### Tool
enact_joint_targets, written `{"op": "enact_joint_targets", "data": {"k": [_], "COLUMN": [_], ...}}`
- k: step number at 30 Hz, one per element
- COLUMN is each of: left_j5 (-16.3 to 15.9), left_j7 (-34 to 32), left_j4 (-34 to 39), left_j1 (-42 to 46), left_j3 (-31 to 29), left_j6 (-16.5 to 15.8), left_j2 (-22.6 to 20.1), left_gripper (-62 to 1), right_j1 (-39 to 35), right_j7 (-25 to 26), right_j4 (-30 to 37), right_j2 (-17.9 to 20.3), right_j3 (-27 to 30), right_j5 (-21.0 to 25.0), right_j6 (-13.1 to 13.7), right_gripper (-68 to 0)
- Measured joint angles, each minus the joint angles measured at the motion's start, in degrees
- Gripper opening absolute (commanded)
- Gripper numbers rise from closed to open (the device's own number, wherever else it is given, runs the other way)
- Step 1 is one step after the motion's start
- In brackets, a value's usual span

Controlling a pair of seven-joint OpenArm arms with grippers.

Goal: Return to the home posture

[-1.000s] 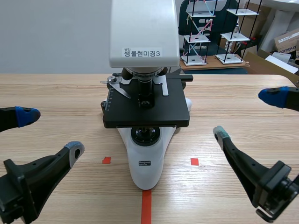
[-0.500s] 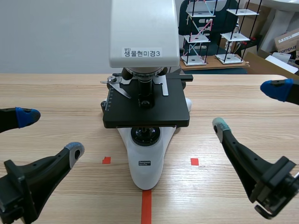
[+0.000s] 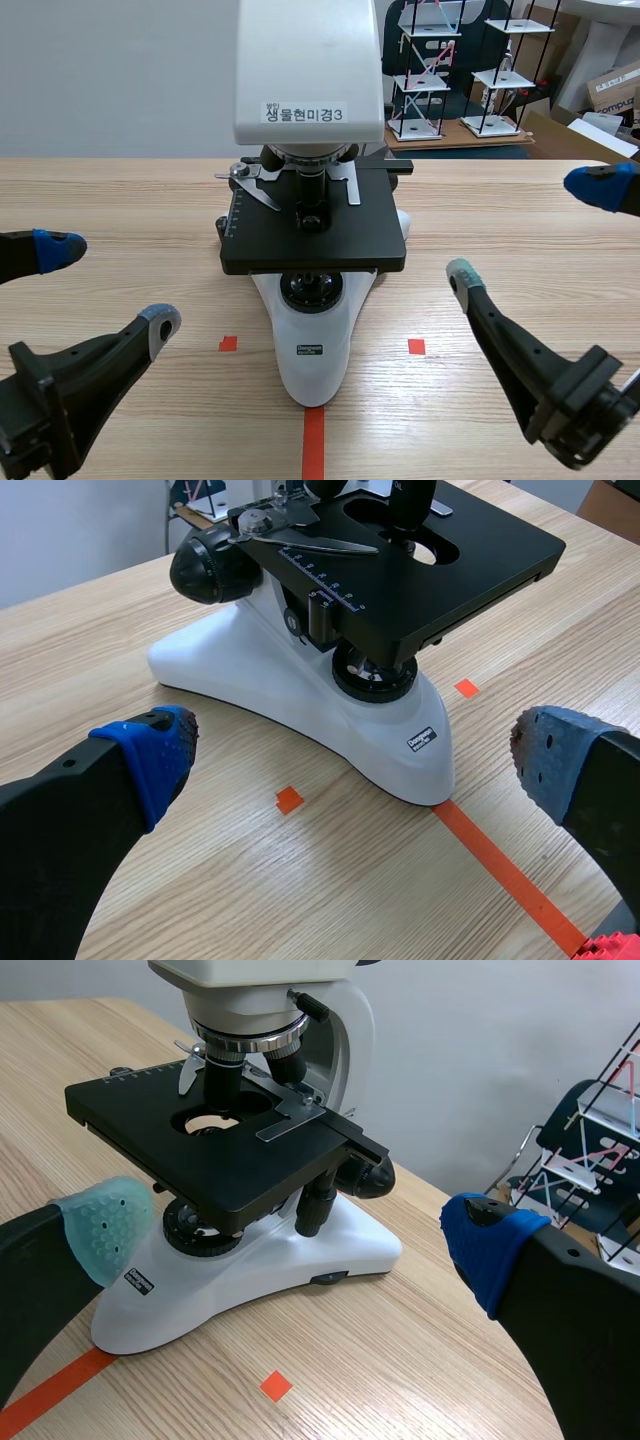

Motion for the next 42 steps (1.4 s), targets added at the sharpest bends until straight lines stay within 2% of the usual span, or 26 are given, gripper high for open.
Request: {"op": "enact_joint_targets", "data": {"k": [30, 33, 42], "left_j5": [0.0, 0.0, 0.0], "left_j7": [0.0, 0.0, 0.0], "left_j4": [0.0, 0.0, 0.0], "left_j1": [0.0, 0.0, 0.0], "left_j3": [0.0, 0.0, 0.0], "left_j6": [-0.4, -0.4, -0.4], "left_j2": [0.0, 0.0, 0.0], "left_gripper": [1.4, 1.4, 1.4], "right_j1": [0.0, 0.0, 0.0], "right_j7": [-0.1, -0.1, -0.1], "right_j4": [0.0, 0.0, 0.0], "right_j2": [0.0, 0.0, 0.0], "right_j3": [0.0, 0.0, 0.0], "right_j5": [0.0, 0.0, 0.0], "right_j6": [0.0, 0.0, 0.0], "right_gripper": [-3.4, 0.4, 0.4]}}
